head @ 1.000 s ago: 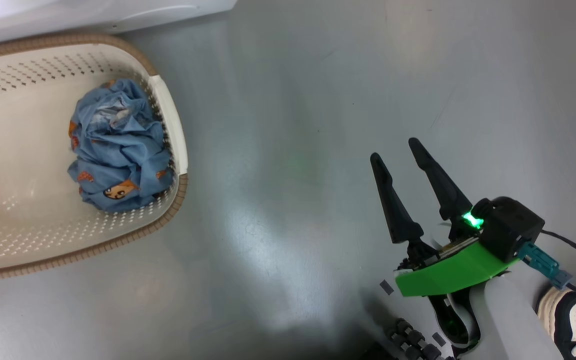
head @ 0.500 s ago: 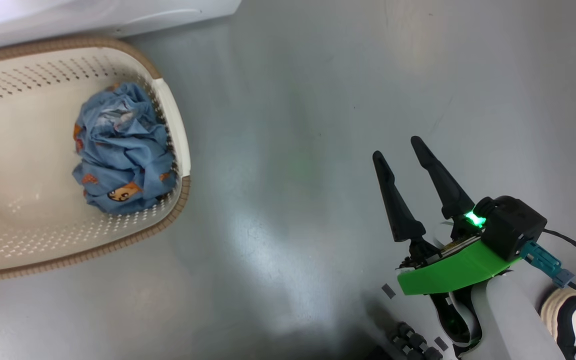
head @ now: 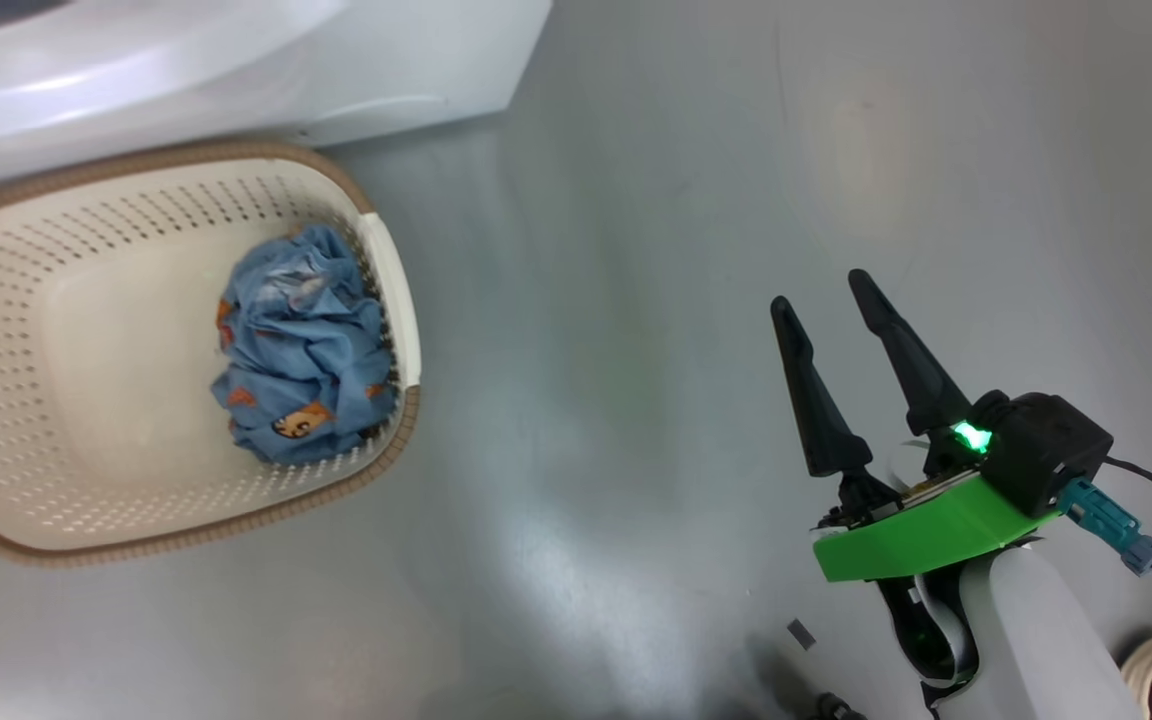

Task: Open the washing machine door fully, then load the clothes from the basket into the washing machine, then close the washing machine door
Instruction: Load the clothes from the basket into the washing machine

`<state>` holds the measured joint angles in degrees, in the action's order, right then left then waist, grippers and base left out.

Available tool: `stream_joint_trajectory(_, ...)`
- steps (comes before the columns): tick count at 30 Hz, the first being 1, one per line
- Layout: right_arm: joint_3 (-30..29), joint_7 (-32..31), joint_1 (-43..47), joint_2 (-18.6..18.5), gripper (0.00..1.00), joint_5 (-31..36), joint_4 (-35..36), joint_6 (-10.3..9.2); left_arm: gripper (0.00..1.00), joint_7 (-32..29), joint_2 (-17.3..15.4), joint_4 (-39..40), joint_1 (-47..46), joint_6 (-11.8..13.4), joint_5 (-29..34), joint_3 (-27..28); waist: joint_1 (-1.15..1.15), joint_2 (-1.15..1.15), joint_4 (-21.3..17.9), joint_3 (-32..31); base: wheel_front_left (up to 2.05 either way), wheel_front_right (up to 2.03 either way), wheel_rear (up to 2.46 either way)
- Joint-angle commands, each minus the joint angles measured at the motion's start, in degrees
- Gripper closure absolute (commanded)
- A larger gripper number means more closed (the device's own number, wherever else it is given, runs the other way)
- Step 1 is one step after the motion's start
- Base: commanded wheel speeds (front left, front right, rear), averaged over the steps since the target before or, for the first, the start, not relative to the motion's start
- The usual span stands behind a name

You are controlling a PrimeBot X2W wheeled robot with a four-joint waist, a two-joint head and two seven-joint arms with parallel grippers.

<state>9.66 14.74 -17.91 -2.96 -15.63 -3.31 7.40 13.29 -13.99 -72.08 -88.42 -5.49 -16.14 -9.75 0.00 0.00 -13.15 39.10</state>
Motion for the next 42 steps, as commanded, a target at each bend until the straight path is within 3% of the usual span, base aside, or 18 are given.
stream_joint_trajectory(1,0.5,0.3,1.2,0.1,0.00,0.9,1.0,0.09,0.00,0.9,-1.7,1.6,2.0,0.0,-0.9,0.6,0.00,0.00,1.6,-2.6,0.00,0.00,0.00)
stream_joint_trajectory(8,-0.7,0.3,2.3,0.1,0.00,1.8,0.5,0.09,0.00,1.6,-0.2,5.2,8.7,-0.4,-2.1,1.3,0.00,0.00,3.5,-6.9,0.00,0.00,0.00)
stream_joint_trajectory(17,-1.5,0.3,4.3,-0.3,0.00,3.0,0.3,0.09,0.00,1.7,1.1,18.8,23.1,-0.6,-3.8,4.8,0.00,0.00,5.5,-13.6,0.00,0.00,0.00)
stream_joint_trajectory(29,-1.8,0.3,8.8,-0.7,0.00,3.3,-0.1,0.09,0.00,1.7,0.0,35.3,43.4,0.0,-2.8,7.9,0.00,0.00,7.0,-24.0,0.00,0.00,0.00)
stream_joint_trajectory(42,-1.1,0.3,12.1,-1.3,0.00,2.9,-0.2,0.09,0.00,1.5,-0.1,52.7,63.4,1.6,-4.8,11.4,0.00,0.00,8.1,-31.1,0.00,0.00,0.00)
